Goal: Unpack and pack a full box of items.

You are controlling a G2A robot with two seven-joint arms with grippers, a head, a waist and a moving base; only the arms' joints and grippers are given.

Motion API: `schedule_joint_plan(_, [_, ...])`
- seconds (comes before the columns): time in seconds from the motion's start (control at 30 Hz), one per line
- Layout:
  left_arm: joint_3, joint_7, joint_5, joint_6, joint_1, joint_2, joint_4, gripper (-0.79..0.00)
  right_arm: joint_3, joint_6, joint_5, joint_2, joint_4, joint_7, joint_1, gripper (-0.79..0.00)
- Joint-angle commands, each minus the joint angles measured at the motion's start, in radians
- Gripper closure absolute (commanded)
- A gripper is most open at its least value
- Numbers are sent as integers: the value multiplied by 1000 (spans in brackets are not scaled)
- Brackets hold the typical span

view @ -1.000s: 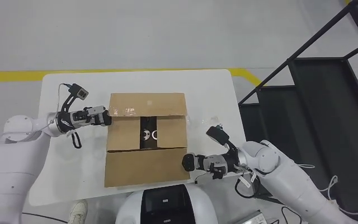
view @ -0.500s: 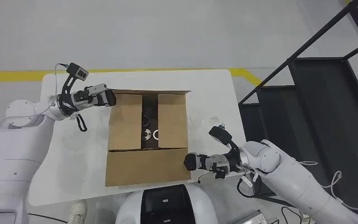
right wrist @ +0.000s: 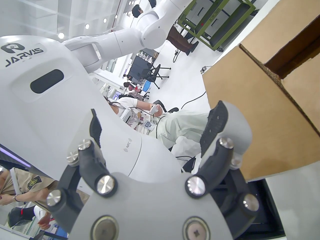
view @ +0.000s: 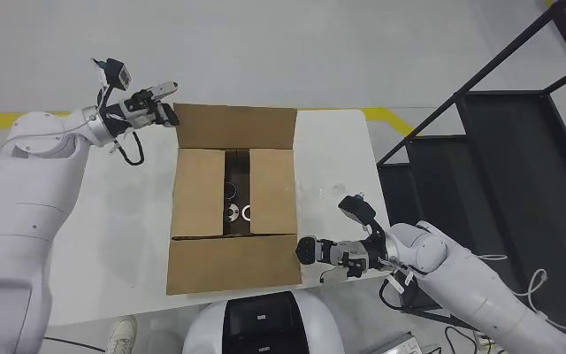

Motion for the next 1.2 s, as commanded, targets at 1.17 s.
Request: schedule_joint_plan(1.17, [90,31,122,-125,-106,-68,241,-785,0,0,0,0,0,0,0,-785])
